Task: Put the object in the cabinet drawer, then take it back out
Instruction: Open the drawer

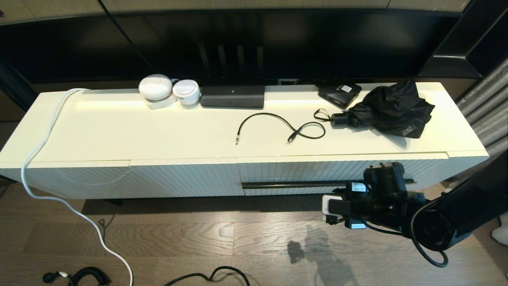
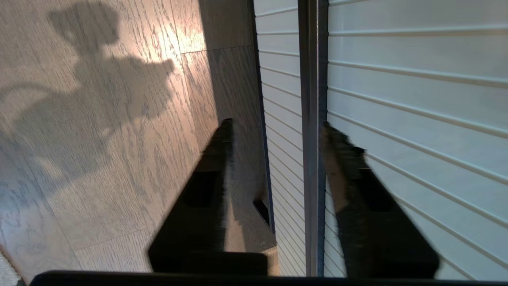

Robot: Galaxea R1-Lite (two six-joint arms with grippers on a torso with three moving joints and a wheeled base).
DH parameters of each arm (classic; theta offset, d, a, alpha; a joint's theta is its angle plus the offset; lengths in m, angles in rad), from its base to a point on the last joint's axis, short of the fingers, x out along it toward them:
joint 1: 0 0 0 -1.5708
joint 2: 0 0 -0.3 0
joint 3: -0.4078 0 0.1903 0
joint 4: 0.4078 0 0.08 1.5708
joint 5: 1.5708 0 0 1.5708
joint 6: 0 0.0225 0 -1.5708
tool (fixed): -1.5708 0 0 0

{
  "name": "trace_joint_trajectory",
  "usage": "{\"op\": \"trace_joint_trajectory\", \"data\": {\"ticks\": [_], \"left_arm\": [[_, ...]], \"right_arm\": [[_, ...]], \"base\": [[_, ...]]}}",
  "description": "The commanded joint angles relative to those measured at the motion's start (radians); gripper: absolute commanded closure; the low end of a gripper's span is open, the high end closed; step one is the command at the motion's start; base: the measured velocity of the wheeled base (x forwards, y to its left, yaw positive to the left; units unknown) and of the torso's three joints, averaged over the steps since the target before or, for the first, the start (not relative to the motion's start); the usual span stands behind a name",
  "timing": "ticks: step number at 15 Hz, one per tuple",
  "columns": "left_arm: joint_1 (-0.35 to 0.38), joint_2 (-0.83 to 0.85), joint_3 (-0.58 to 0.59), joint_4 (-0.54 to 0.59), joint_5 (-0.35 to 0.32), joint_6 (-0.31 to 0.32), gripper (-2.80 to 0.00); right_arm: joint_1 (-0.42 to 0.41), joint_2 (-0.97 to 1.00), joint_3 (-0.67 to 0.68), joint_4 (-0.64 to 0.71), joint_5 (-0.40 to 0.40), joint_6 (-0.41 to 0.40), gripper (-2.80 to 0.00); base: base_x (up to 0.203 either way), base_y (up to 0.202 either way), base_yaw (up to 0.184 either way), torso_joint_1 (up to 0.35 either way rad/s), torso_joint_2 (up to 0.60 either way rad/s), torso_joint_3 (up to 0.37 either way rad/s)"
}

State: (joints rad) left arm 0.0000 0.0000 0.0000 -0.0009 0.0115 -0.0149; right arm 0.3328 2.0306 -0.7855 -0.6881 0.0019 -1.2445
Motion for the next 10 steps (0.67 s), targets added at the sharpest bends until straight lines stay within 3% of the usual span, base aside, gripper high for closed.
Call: {"op": "trace_joint_trajectory", "data": {"ticks": [1,5,10], "left_arm": [[0.0,0.0,0.0,-0.001,0.001,0.0,-2.8],[0.0,0.0,0.0,-0.001,0.001,0.0,-2.8],[0.0,0.0,0.0,-0.001,0.001,0.0,-2.8]], "right_arm": [[0.0,-0.012,0.003,-0.004,0.002,-0.007,-2.8],[-0.008,0.02,-0.004,0.002,0.008,-0.009,-2.8],[-0.007,0.027,-0.031,0.024,0.023,-0.079,-2.8]], "base": [[0.0,0.0,0.0,0.0,0.0,0.0],[0.0,0.0,0.0,0.0,0.0,0.0],[0.0,0.0,0.0,0.0,0.0,0.0]]}}
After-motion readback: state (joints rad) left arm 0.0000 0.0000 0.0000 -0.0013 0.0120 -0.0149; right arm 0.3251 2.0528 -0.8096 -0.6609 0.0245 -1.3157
